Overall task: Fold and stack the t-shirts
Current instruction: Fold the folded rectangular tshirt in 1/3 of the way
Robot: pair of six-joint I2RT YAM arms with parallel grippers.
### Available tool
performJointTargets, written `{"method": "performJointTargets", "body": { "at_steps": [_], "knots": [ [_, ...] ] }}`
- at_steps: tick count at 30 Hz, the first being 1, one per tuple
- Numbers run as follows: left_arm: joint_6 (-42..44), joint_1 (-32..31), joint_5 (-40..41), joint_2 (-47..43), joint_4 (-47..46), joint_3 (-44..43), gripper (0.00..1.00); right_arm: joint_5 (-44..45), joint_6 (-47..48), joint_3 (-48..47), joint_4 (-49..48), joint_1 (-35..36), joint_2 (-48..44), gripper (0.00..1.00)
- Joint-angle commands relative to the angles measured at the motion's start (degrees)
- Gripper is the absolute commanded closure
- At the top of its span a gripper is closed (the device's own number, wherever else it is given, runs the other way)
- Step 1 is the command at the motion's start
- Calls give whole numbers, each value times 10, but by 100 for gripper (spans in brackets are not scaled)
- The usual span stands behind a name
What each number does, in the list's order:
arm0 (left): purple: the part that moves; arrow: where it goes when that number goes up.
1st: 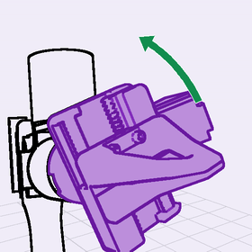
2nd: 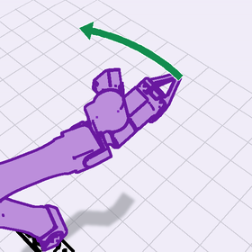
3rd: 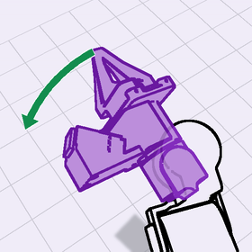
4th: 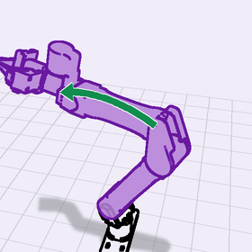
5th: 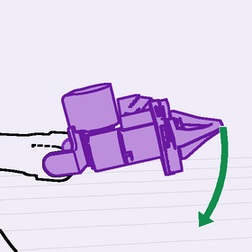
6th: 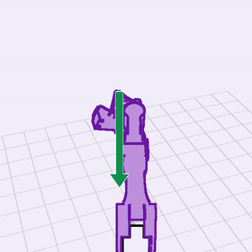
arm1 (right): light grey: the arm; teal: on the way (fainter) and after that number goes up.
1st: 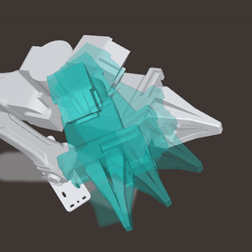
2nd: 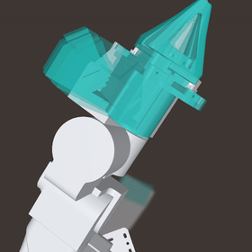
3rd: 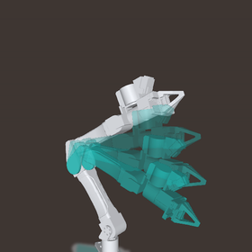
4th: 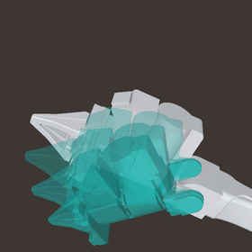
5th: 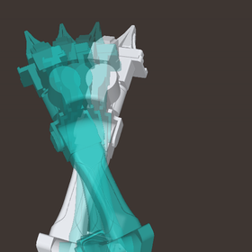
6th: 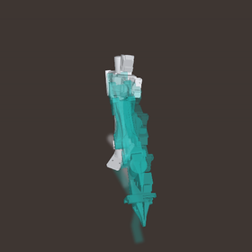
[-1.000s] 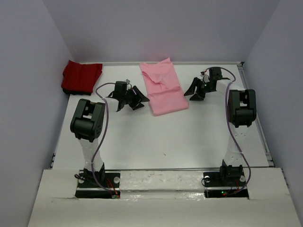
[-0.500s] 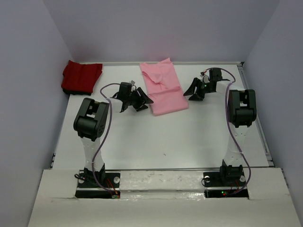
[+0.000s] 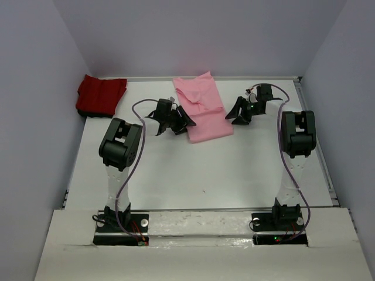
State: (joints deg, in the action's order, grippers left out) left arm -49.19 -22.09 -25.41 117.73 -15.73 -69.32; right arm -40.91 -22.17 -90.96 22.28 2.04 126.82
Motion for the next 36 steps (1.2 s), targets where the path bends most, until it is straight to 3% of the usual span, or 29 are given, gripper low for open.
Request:
{"method": "performJointTargets", "body": {
  "at_steps": [1,8,15,19,25,28,30,36],
  "knots": [
    [14,-9,20,14,24,-22,37,45,24,3,14,8,-2,37],
    [22,-10,23,15,37,-28,37,74,41,-4,39,18,-2,52],
    [29,-10,32,21,83,-45,39,101,53,-4,55,25,4,59],
    [37,-10,39,29,118,-59,48,106,52,-2,58,31,4,62],
    [52,-10,39,51,157,-82,75,112,54,-4,65,31,4,72],
    [59,-10,40,58,184,-92,78,116,55,-4,69,36,4,83],
    [66,-10,40,64,198,-100,78,120,55,-7,77,36,5,96],
    [95,-9,34,84,244,-136,78,132,58,9,99,36,-8,100]
  ]
}}
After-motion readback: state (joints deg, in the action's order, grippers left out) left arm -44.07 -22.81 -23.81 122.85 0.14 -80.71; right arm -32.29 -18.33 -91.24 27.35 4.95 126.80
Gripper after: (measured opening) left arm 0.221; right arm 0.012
